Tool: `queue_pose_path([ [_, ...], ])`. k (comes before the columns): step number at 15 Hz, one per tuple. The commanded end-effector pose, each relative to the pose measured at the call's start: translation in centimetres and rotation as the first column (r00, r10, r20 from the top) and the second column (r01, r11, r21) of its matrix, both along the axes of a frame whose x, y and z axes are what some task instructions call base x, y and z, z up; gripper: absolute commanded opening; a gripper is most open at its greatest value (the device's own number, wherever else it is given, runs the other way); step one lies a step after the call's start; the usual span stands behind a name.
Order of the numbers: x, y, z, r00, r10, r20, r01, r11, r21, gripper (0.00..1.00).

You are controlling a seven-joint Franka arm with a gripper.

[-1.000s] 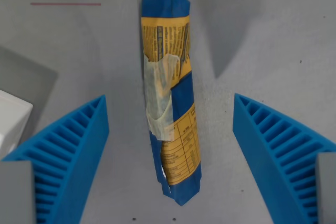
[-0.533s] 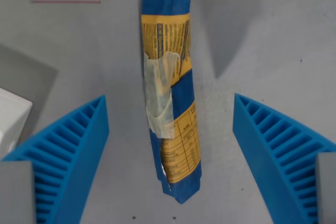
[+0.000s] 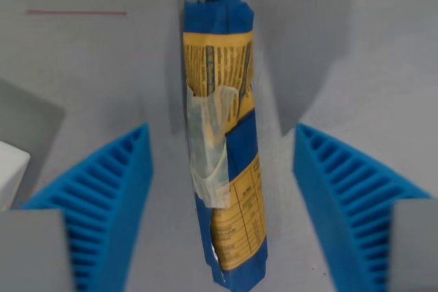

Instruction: Pick up the blue bag

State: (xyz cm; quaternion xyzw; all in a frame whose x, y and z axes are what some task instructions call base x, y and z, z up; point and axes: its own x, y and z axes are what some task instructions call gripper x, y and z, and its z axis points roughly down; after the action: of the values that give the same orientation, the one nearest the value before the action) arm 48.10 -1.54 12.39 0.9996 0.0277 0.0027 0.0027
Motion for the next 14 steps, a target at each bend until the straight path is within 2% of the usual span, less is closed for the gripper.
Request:
queue_pose_path([
  [1, -0.28, 0.12, 0.12, 0.996, 0.019, 0.089, -0.023, 0.999, 0.047, 0.00],
  [12, -0.28, 0.12, 0.12, 0.996, 0.019, 0.089, -0.023, 0.999, 0.047, 0.00],
  [14, -0.29, 0.02, 1.12, 0.996, 0.019, 0.088, -0.023, 0.999, 0.047, 0.00],
])
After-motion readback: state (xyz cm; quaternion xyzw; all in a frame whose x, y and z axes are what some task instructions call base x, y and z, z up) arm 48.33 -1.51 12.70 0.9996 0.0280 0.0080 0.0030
